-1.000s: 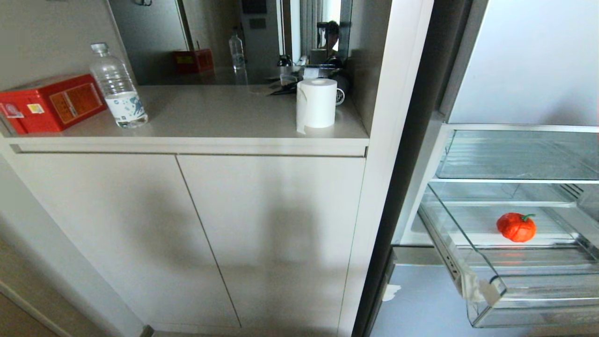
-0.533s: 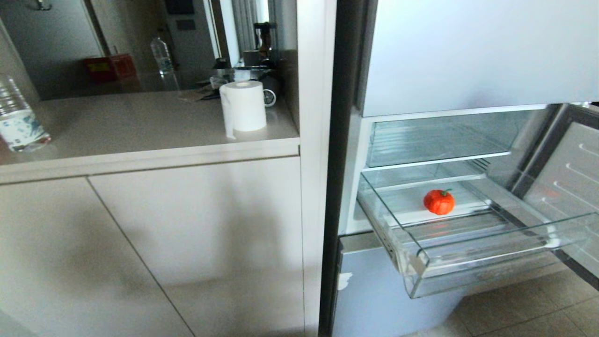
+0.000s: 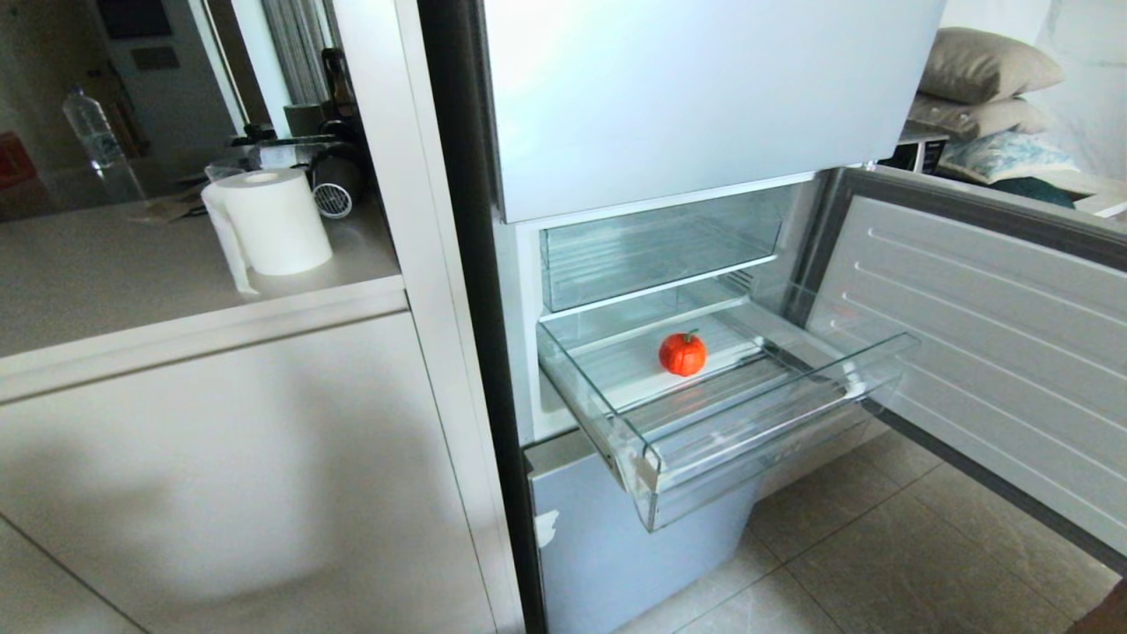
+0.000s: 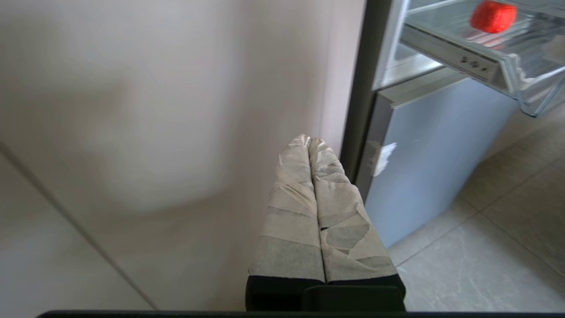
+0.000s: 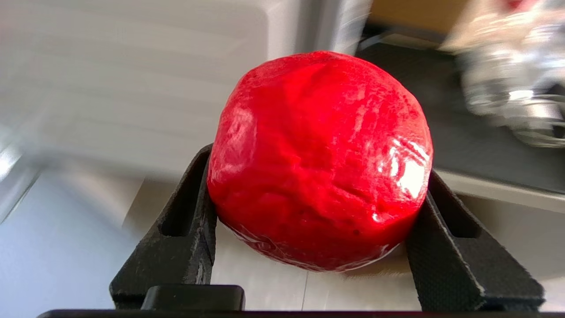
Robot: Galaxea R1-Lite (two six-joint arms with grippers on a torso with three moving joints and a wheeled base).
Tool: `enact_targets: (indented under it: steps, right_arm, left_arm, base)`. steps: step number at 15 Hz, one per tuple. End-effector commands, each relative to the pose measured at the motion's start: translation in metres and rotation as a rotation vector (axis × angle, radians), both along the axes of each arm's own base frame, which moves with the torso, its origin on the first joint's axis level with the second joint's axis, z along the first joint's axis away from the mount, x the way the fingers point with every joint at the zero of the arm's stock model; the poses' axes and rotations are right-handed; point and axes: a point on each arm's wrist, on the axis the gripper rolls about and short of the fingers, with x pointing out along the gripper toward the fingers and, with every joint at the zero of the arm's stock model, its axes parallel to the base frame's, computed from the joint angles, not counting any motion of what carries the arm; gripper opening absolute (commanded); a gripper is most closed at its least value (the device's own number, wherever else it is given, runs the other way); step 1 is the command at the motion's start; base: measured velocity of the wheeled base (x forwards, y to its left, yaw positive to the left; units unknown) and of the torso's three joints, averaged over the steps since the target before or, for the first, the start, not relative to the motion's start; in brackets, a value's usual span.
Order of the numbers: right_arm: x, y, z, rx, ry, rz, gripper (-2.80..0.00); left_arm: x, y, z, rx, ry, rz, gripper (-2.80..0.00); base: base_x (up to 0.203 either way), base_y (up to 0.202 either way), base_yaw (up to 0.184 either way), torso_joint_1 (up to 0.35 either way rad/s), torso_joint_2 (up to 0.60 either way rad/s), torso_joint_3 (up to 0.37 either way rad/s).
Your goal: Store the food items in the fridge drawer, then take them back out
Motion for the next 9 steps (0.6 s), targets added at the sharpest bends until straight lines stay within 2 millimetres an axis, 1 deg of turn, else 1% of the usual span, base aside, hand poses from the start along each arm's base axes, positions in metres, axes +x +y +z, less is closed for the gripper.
enact_targets:
  steps: [1,3,4,5,7,9]
  right_arm:
    - [-0.006,-0.017,0.005,-0.036,-0.04,-0.108,-2.8]
    - [-0.016,-0.04,0.007,-0.058,-0.069,-0.204,-2.8]
    - [-0.021,-0.055,0.006,-0.056,-0.074,-0.242,-2.8]
    - [-0.023,-0.069,0.002,-0.04,-0.068,-0.272,-2.8]
    - [-0.035,-0.104,-0.009,-0.014,-0.06,-0.372,-2.8]
    - [-0.044,-0.138,-0.022,-0.021,-0.067,-0.44,-2.8]
  left_arm:
    - [0.0,0.0,0.0,0.0,0.0,0.0,-2.8]
    - [0.0,0.0,0.0,0.0,0.0,0.0,-2.8]
    - [0.0,0.0,0.0,0.0,0.0,0.0,-2.8]
    - [0.0,0.0,0.0,0.0,0.0,0.0,-2.8]
    - [0.0,0.0,0.0,0.0,0.0,0.0,-2.8]
    - [0.0,0.0,0.0,0.0,0.0,0.0,-2.8]
  base:
    - [0.0,0.0,0.0,0.0,0.0,0.0]
    - [0.0,0.0,0.0,0.0,0.0,0.0]
    - [0.0,0.0,0.0,0.0,0.0,0.0]
    - [0.0,0.0,0.0,0.0,0.0,0.0]
    - [0.0,0.0,0.0,0.0,0.0,0.0]
    - [0.0,0.0,0.0,0.0,0.0,0.0]
